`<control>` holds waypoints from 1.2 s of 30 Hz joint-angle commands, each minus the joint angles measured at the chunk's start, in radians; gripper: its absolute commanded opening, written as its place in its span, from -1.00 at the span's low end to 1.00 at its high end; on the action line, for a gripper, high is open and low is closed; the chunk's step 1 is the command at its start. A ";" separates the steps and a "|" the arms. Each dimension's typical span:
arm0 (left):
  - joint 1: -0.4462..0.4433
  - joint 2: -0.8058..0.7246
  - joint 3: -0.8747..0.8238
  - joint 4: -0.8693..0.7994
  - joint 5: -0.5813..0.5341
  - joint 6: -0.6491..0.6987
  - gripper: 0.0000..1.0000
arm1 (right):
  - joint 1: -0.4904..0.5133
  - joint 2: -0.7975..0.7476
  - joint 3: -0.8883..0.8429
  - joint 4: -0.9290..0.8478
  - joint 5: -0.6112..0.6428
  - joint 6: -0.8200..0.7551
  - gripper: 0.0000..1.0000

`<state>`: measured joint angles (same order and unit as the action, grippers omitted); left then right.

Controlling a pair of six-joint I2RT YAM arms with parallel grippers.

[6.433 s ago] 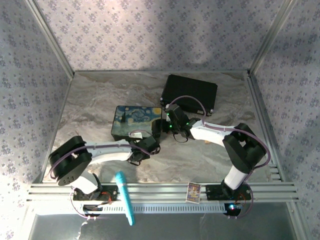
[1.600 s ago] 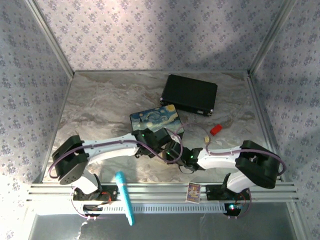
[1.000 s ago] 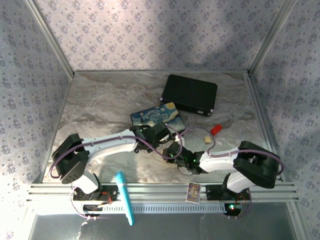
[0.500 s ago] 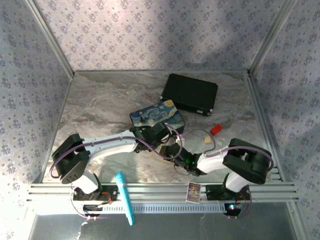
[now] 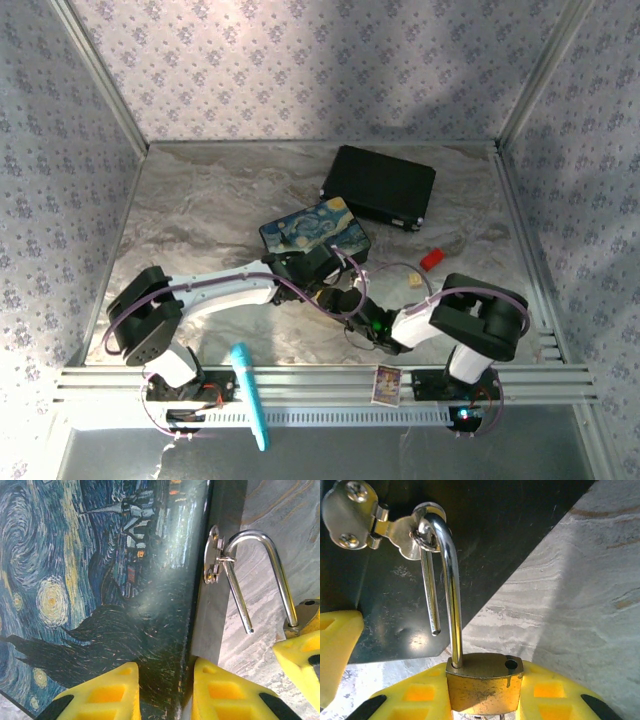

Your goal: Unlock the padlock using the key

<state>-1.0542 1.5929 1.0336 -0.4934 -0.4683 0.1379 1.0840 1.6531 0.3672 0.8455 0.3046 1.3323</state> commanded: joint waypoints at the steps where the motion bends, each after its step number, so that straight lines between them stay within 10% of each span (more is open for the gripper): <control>1: -0.023 0.073 -0.056 -0.176 0.194 -0.014 -0.53 | -0.033 0.070 0.008 0.117 0.036 0.057 -0.94; 23: -0.026 0.088 -0.090 -0.171 0.194 -0.040 -0.53 | -0.106 -0.069 -0.002 0.017 0.102 0.046 -0.98; 36: -0.027 0.116 -0.054 -0.179 0.210 -0.030 -0.53 | -0.116 0.136 0.035 0.246 0.064 0.138 -0.99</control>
<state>-1.0626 1.6184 1.0439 -0.4507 -0.4808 0.1116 1.0107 1.7336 0.3645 1.0000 0.2970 1.4479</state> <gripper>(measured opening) 0.240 0.263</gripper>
